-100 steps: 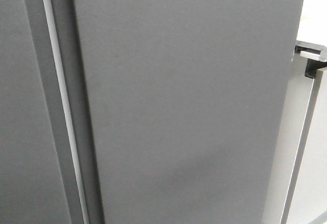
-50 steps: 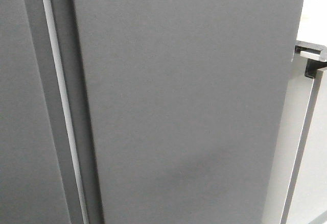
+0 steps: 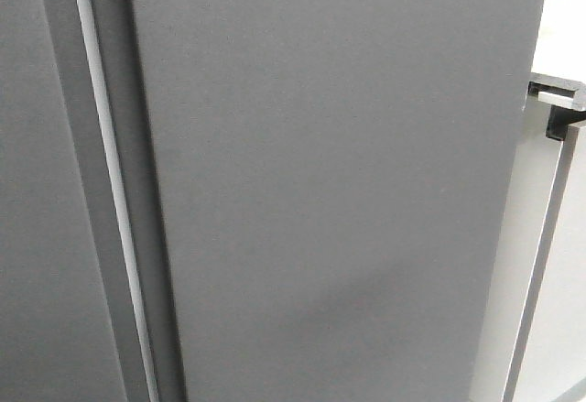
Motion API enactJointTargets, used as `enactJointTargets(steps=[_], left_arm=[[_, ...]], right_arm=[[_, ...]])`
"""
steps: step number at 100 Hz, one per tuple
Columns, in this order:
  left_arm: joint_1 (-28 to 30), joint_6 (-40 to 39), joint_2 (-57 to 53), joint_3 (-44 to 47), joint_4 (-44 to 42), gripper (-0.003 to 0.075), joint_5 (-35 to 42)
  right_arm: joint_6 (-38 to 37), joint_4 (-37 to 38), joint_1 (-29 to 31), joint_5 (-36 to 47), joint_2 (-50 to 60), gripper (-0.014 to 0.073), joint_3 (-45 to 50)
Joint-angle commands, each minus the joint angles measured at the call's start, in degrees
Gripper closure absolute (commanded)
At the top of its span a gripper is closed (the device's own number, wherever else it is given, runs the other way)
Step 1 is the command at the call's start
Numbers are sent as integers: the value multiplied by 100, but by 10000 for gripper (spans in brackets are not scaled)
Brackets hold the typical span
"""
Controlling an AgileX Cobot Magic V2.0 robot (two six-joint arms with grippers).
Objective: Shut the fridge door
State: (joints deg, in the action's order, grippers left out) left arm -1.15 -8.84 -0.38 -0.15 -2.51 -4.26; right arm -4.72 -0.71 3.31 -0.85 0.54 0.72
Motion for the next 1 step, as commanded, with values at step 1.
enactJointTargets(steps=[1], left_arm=[[2,-11,-129,231,36,740,476]], right_arm=[[-11,71,28,481,121,665,127]])
